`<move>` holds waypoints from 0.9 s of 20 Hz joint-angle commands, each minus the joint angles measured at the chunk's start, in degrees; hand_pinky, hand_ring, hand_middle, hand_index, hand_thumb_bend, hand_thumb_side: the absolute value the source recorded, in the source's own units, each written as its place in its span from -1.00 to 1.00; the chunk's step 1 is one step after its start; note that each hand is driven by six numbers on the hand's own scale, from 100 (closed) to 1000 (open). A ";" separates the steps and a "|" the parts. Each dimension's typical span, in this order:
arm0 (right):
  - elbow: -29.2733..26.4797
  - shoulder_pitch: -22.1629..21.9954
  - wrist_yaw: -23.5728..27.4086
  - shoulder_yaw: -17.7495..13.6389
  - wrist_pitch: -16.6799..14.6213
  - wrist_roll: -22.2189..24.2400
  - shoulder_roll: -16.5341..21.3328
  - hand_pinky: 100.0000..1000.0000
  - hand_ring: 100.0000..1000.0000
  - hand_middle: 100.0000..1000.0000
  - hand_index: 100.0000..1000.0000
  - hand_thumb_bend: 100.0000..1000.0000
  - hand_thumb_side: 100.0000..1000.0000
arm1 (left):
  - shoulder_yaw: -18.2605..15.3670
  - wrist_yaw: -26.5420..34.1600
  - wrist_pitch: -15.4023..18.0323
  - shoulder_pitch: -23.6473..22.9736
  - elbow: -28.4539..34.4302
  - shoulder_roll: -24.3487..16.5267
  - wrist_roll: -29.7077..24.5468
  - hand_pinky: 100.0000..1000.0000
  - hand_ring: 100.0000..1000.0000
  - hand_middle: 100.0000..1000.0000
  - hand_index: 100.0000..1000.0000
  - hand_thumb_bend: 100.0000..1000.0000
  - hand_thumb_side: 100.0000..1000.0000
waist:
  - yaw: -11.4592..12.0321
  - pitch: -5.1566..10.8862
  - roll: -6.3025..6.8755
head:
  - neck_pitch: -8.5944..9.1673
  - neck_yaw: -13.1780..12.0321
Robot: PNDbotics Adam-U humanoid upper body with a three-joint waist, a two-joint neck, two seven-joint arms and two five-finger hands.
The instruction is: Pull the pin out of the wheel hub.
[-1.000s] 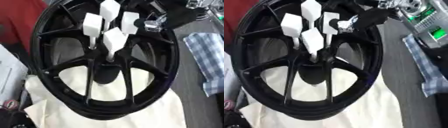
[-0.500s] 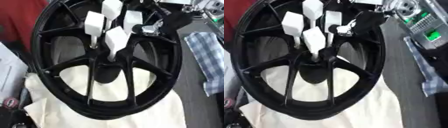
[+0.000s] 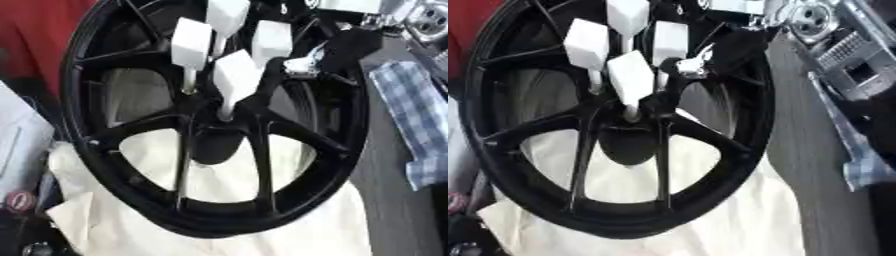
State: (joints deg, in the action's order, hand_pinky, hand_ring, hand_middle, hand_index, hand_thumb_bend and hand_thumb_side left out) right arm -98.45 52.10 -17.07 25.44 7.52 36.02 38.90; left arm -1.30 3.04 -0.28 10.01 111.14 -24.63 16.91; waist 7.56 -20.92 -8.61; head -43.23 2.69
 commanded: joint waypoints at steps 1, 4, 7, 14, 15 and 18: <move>-0.70 0.80 2.48 -1.00 1.70 -1.82 0.61 0.75 0.72 0.19 0.40 -0.66 0.07 | -0.37 0.11 0.07 0.35 0.85 -0.79 -0.14 0.68 0.41 0.19 0.52 -1.00 0.42 | -0.11 0.79 0.38 | 0.12 -0.06; -1.75 0.95 5.96 -1.52 4.26 -4.11 0.55 0.73 0.65 0.12 0.32 -0.90 0.01 | -0.43 0.13 0.05 0.26 0.82 -0.81 -0.03 0.69 0.41 0.19 0.52 -1.00 0.42 | -0.23 0.87 0.37 | 0.09 -0.15; -3.05 1.07 9.63 -2.00 6.97 -6.62 0.67 0.70 0.60 0.02 0.22 -1.00 -0.17 | -0.45 0.15 0.02 0.15 0.76 -0.81 -0.01 0.69 0.41 0.19 0.52 -1.00 0.42 | -0.37 1.00 0.37 | -0.03 -0.24; -5.95 1.37 14.67 -3.27 10.34 -8.63 2.03 0.69 0.52 -0.10 0.07 -1.00 -0.44 | -0.71 0.30 -0.05 -0.32 0.60 -0.75 0.22 0.69 0.41 0.19 0.52 -1.00 0.42 | -0.50 1.57 0.48 | -0.05 -0.17; -6.64 1.48 15.59 -3.85 10.69 -8.82 2.43 0.69 0.52 -0.10 0.06 -1.00 -0.44 | -0.76 0.35 -0.04 -0.40 0.61 -0.78 0.26 0.69 0.41 0.19 0.52 -1.00 0.42 | -0.60 1.71 0.52 | -0.06 -0.11; -9.02 1.57 19.00 -5.85 11.97 -9.42 3.87 0.70 0.52 -0.11 0.06 -1.00 -0.46 | -0.86 0.43 -0.03 -0.63 0.63 -0.86 0.34 0.69 0.41 0.19 0.52 -1.00 0.42 | -0.97 2.09 0.75 | -0.15 -0.01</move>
State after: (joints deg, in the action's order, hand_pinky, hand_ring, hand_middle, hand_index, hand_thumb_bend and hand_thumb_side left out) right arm -105.69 52.49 0.38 21.32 18.93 26.92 40.40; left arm -1.65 3.46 -0.31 9.35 111.14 -24.63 17.03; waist 6.62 -20.35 -8.46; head -43.26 2.60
